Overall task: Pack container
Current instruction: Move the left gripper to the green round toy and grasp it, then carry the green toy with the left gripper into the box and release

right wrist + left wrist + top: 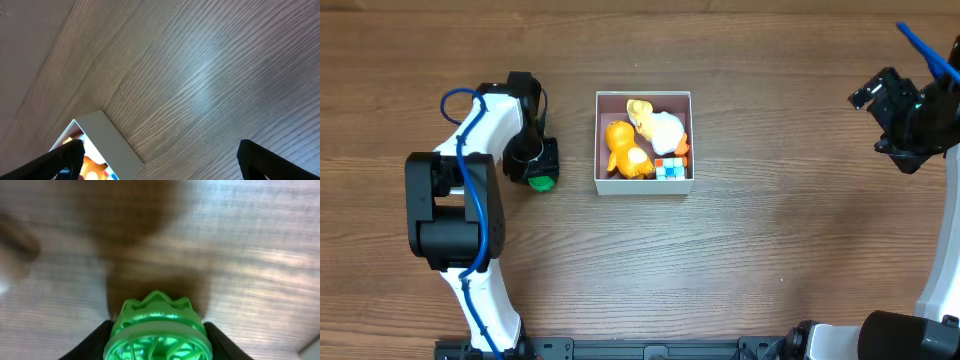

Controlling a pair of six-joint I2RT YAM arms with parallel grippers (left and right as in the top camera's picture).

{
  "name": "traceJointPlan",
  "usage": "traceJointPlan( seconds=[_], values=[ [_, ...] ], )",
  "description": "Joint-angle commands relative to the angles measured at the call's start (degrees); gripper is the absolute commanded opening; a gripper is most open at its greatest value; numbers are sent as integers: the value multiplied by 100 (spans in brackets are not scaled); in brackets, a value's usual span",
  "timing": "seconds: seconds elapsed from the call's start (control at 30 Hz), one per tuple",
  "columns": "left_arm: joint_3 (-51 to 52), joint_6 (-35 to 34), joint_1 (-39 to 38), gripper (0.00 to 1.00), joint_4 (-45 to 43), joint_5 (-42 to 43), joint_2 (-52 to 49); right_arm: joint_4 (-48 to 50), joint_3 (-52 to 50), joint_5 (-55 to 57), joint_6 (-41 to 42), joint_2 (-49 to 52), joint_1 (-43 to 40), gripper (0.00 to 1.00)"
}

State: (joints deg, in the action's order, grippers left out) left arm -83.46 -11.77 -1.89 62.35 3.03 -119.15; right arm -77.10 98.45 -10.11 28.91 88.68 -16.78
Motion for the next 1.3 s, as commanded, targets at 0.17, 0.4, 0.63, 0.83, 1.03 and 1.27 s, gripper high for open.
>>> traceJointPlan(
  seconds=[0.17, 0.4, 0.63, 0.83, 1.03, 1.27],
  values=[
    [-2135, 146, -203, 35, 1075, 286, 831, 28, 13, -7, 24, 17, -13, 100],
    [-2262, -651, -1880, 36, 577, 122, 1331, 31, 13, -7, 24, 17, -13, 100],
    [-2251, -1294, -2846, 38, -166, -72, -151, 28, 13, -7, 24, 17, -13, 100],
    [-2258, -1268, -3056, 50, -262, 192, -417, 31, 13, -7, 24, 17, -13, 100],
    [-2804, -1091, -2677, 96, 551, 278, 267, 31, 13, -7, 26, 17, -13, 100],
    [-3287, -621, -1161, 100, 2059, -636, 1445, 28, 13, -7, 24, 17, -13, 100]
  ],
)
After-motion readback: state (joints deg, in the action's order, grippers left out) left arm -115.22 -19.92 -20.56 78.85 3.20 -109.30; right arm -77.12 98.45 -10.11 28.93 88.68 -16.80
